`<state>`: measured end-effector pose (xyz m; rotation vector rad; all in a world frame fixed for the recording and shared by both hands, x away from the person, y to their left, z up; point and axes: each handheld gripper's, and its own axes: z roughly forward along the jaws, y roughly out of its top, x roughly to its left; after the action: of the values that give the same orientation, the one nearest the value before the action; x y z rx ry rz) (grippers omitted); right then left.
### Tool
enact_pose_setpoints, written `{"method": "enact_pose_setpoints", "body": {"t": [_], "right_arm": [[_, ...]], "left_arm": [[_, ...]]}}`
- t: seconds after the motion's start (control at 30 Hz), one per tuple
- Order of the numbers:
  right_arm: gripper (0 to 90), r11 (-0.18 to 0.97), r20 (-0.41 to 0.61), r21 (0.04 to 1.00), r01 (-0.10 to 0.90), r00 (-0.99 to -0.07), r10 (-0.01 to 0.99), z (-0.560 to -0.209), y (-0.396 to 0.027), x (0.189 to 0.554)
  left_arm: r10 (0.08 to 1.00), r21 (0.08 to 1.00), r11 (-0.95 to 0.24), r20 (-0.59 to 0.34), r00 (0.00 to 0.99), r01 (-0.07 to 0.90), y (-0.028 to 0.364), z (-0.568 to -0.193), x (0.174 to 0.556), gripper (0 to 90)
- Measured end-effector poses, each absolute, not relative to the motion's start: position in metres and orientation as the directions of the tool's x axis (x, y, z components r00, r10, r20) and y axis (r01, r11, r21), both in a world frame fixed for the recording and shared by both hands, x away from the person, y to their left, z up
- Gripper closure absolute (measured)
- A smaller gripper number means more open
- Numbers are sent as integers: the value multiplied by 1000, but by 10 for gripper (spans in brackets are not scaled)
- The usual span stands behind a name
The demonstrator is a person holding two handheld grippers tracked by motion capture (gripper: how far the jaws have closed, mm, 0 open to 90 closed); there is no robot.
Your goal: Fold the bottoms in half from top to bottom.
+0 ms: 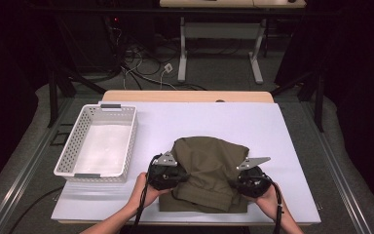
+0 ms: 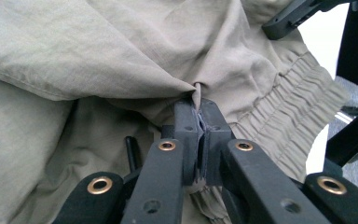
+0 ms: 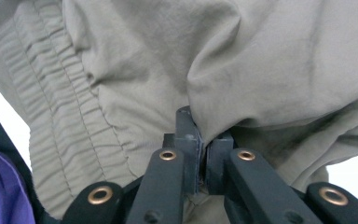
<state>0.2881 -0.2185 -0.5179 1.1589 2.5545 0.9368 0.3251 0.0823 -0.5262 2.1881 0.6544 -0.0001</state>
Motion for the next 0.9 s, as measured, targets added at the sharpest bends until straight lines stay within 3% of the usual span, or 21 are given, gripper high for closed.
{"method": "enact_pose_setpoints", "body": {"t": [0.07, 0.13, 0.23, 0.3, 0.37, 0.47, 0.53, 0.7, 0.9], "right_arm": [[788, 517, 69, 593, 618, -678, 732, -523, -217, 290], [626, 515, 61, 588, 624, -669, 741, -524, -219, 293], [396, 492, 70, 604, 628, -656, 752, -518, -225, 294], [307, 464, 75, 624, 629, -639, 766, -513, -230, 295], [271, 442, 70, 650, 618, -627, 776, -506, -236, 296], [268, 403, 58, 690, 601, -601, 797, -497, -245, 297], [334, 365, 45, 727, 582, -571, 820, -494, -249, 301], [454, 314, 19, 737, 598, -484, 875, -500, -255, 332], [575, 273, 51, 723, 634, -444, 895, -512, -250, 369]], "left_arm": [[462, 708, -539, -204, 863, 456, 81, -531, 329, 856], [468, 703, -542, -202, 860, 461, 83, -532, 332, 813], [481, 698, -542, -199, 854, 468, 87, -528, 336, 632], [499, 700, -537, -186, 847, 470, 91, -523, 338, 473], [519, 709, -520, -181, 836, 476, 95, -518, 340, 374], [540, 736, -484, -174, 823, 473, 99, -507, 346, 310], [552, 754, -460, -170, 816, 469, 100, -499, 352, 296], [637, 784, -397, -140, 758, 478, 97, -489, 377, 334], [713, 741, -397, -122, 690, 541, 86, -503, 412, 364]]}}
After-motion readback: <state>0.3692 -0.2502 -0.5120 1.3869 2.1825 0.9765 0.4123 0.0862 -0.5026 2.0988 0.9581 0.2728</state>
